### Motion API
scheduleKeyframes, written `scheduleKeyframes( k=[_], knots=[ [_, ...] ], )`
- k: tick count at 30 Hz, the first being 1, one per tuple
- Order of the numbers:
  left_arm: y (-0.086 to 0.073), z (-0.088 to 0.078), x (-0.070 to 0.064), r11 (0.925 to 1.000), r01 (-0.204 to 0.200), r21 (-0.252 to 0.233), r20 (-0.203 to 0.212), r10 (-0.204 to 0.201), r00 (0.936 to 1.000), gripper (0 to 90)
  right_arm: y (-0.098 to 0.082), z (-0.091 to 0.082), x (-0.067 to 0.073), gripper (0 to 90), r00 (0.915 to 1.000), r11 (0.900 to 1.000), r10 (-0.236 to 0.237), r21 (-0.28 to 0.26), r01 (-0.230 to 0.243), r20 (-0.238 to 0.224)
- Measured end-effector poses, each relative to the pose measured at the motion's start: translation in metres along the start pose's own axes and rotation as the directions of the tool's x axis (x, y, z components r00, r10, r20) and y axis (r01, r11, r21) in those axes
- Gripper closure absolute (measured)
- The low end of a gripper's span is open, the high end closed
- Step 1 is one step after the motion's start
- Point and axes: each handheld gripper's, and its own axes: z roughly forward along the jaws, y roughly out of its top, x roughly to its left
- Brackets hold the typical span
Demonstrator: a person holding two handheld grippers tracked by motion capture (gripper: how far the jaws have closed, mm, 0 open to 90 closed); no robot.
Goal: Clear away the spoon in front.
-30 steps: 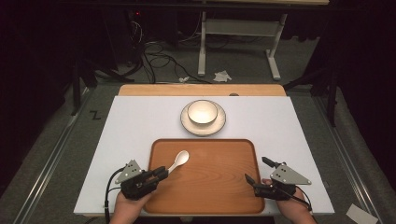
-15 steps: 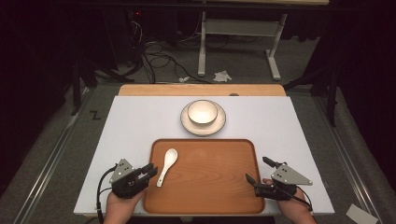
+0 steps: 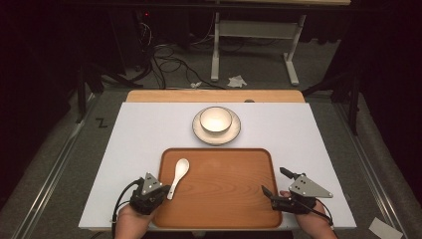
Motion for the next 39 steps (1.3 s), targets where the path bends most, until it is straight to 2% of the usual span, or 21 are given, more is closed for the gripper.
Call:
scheduleKeyframes(
  k=[2, 3, 9, 17, 22, 26, 30, 32, 35, 37, 39],
  knots=[
    [-0.001, 0.005, -0.002, 0.9952, -0.030, 0.093, -0.030, 0.032, 0.9990, 90.0, 0.000, 0.000, 0.000, 16.3, 1.0000, 1.000, -0.002, 0.001, 0.002, -0.001],
    [-0.002, 0.008, -0.004, 0.9917, -0.046, 0.120, -0.039, 0.051, 0.9980, 90.0, 0.000, 0.000, 0.000, 16.3, 1.0000, 1.000, -0.002, 0.001, 0.002, -0.002],
    [-0.004, 0.021, -0.015, 0.9681, -0.113, 0.224, -0.075, 0.133, 0.9883, 90.0, 0.000, 0.000, 0.001, 16.3, 1.0000, 1.000, -0.008, -0.006, 0.008, -0.004],
    [-0.004, 0.023, -0.021, 0.9586, -0.153, 0.240, -0.061, 0.173, 0.9831, 90.0, 0.000, 0.000, 0.001, 16.3, 1.0000, 1.000, -0.009, -0.002, 0.009, 0.000],
    [-0.003, 0.025, -0.025, 0.9581, -0.163, 0.236, -0.043, 0.178, 0.9832, 90.0, 0.000, 0.000, 0.001, 16.3, 1.0000, 1.000, -0.009, -0.002, 0.009, -0.002],
    [-0.003, 0.027, -0.028, 0.9547, -0.173, 0.242, -0.029, 0.186, 0.9822, 90.0, 0.000, 0.000, 0.001, 16.3, 0.9999, 1.000, -0.011, -0.005, 0.011, 0.000],
    [-0.002, 0.028, -0.031, 0.9541, -0.179, 0.240, -0.021, 0.190, 0.9817, 80.5, 0.000, 0.000, 0.002, 16.3, 1.0000, 1.000, -0.008, 0.000, 0.008, -0.003],
    [-0.002, 0.029, -0.031, 0.9532, -0.182, 0.242, -0.024, 0.193, 0.9809, 72.7, 0.000, 0.000, 0.002, 16.3, 1.0000, 1.000, -0.008, 0.000, 0.008, -0.002],
    [-0.002, 0.028, -0.030, 0.9563, -0.177, 0.232, -0.024, 0.188, 0.9819, 56.5, 0.000, 0.000, 0.001, 16.3, 0.9999, 1.000, -0.012, -0.006, 0.012, -0.003],
    [-0.002, 0.027, -0.029, 0.9610, -0.167, 0.220, -0.026, 0.177, 0.9838, 39.0, 0.000, 0.000, 0.001, 16.2, 1.0000, 1.000, -0.003, -0.001, 0.003, -0.001],
    [0.000, 0.024, -0.026, 0.9703, -0.147, 0.192, -0.028, 0.156, 0.9874, 27.9, 0.000, 0.000, 0.001, 16.2, 1.0000, 1.000, -0.004, -0.001, 0.004, -0.002]
  ],
)
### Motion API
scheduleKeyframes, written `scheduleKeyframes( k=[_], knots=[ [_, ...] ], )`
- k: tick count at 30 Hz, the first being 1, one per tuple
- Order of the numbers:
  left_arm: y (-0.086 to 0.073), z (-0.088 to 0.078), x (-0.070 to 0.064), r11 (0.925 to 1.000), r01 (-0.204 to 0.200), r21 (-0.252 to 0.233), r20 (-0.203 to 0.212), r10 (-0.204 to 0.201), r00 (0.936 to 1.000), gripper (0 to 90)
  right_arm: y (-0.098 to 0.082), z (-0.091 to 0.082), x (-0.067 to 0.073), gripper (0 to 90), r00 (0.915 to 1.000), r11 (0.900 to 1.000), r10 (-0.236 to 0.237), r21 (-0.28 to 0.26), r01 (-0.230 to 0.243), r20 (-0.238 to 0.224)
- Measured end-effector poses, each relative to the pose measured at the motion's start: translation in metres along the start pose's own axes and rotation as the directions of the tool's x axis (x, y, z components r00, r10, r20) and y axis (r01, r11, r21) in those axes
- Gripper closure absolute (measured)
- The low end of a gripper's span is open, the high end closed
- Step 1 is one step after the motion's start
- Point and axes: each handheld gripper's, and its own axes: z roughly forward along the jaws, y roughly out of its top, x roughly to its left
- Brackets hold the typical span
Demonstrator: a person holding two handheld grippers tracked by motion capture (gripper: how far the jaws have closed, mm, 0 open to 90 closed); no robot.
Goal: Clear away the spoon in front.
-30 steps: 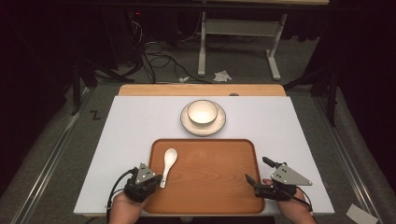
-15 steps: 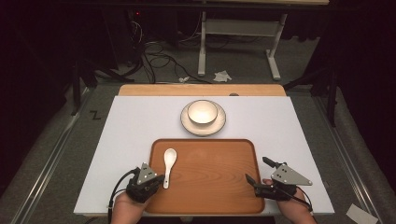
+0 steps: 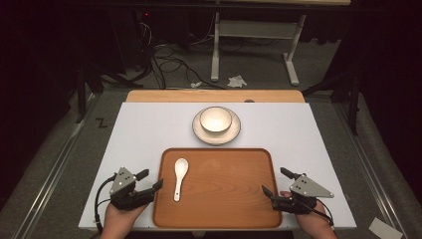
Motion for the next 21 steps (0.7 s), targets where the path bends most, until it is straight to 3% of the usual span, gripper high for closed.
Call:
scheduleKeyframes(
  k=[4, 5, 9, 12, 16, 19, 21],
  knots=[
    [0.000, -0.009, 0.011, 0.9961, 0.045, -0.075, 0.005, -0.045, 0.9990, 2.7, 0.000, 0.001, 0.000, 16.2, 1.0000, 1.000, -0.002, 0.003, 0.002, -0.004],
    [0.000, -0.013, 0.016, 0.9924, 0.065, -0.104, 0.015, -0.064, 0.9978, 0.2, 0.000, 0.001, 0.000, 16.2, 1.0000, 1.000, -0.007, 0.002, 0.007, -0.003],
    [-0.002, -0.027, 0.027, 0.9776, 0.105, -0.183, -0.019, -0.110, 0.9938, 0.1, 0.000, 0.000, 0.000, 16.2, 1.0000, 1.000, -0.006, -0.001, 0.006, -0.002],
    [-0.004, -0.038, 0.035, 0.9654, 0.125, -0.229, -0.014, -0.132, 0.9912, 0.1, 0.000, -0.001, 0.000, 16.2, 1.0000, 1.000, 0.009, 0.002, -0.009, 0.001],
    [-0.006, -0.050, 0.040, 0.9582, 0.110, -0.264, -0.038, -0.124, 0.9915, 0.2, 0.000, -0.002, -0.001, 16.2, 0.9998, 1.000, 0.017, -0.003, -0.017, -0.001],
    [-0.007, -0.055, 0.050, 0.9537, 0.132, -0.270, -0.024, -0.143, 0.9894, 0.3, 0.000, -0.003, -0.002, 16.2, 0.9998, 1.000, 0.018, -0.007, -0.018, 0.004],
    [-0.012, -0.056, 0.055, 0.9469, 0.149, -0.285, -0.031, -0.165, 0.9859, 0.3, 0.000, -0.003, -0.003, 16.2, 0.9997, 1.000, 0.025, -0.015, -0.025, 0.005]
  ],
)
